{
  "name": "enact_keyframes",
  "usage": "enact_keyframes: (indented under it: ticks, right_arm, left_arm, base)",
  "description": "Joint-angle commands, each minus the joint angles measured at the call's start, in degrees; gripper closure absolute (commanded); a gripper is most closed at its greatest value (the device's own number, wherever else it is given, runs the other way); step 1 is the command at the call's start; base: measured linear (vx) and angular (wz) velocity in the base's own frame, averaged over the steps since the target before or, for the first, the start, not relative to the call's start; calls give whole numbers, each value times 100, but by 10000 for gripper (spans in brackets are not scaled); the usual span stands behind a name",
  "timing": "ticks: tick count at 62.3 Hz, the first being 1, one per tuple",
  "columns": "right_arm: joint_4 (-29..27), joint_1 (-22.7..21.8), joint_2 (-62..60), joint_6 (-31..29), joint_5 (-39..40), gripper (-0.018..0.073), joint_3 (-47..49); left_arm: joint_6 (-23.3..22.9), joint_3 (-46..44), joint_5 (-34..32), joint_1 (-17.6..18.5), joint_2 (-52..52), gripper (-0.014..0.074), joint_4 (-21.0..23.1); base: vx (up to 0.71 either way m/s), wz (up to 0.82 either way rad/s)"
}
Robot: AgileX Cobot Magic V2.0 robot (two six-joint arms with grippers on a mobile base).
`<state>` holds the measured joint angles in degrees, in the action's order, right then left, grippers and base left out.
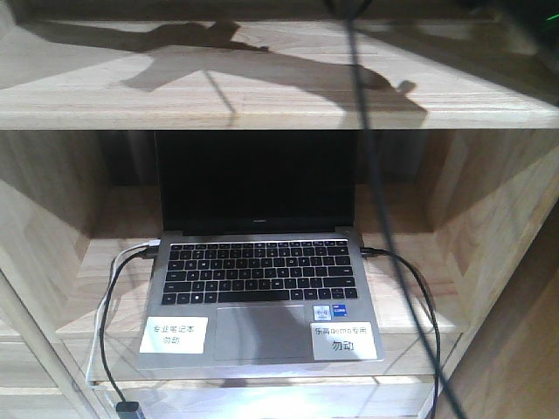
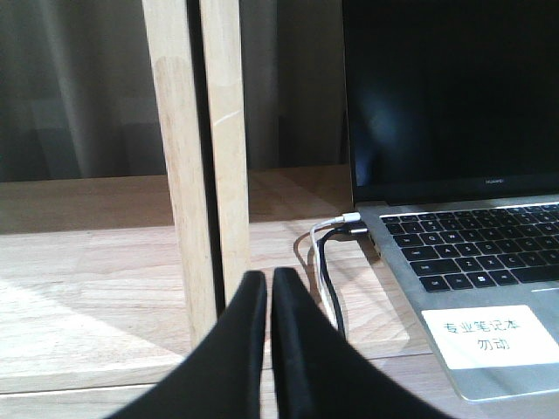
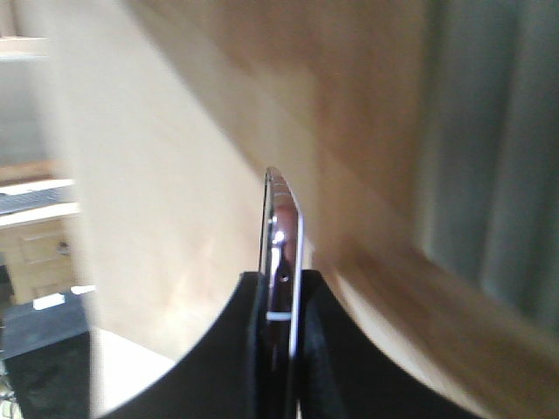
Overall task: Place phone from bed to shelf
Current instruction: 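Lower the phone onto the upper shelf board and open the right gripper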
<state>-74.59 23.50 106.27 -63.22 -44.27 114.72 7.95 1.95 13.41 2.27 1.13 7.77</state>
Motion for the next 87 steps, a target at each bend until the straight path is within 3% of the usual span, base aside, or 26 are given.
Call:
enact_keyframes:
  ticks: [1, 38, 61, 75, 87]
  right_arm:
    - [-184, 9, -164, -16, 293, 560, 204]
    - [526, 9, 203, 33, 479, 560, 204]
    - [531, 9, 254, 172, 479, 540, 204]
    - [575, 9, 254, 172, 479, 400, 204]
    - [819, 9, 254, 290, 562, 156, 204]
  left_arm:
    - [-22, 9, -409, -4, 28, 596, 55]
    - [-22, 9, -409, -4, 28, 596, 55]
    - [-22, 9, -409, -4, 28, 596, 55]
    - [-22, 9, -409, -4, 28, 596, 55]
    - [-22, 9, -409, -4, 28, 596, 55]
  base:
    - [0, 0]
    - [0, 0]
    - [0, 0]
    - [0, 0]
    - [0, 0]
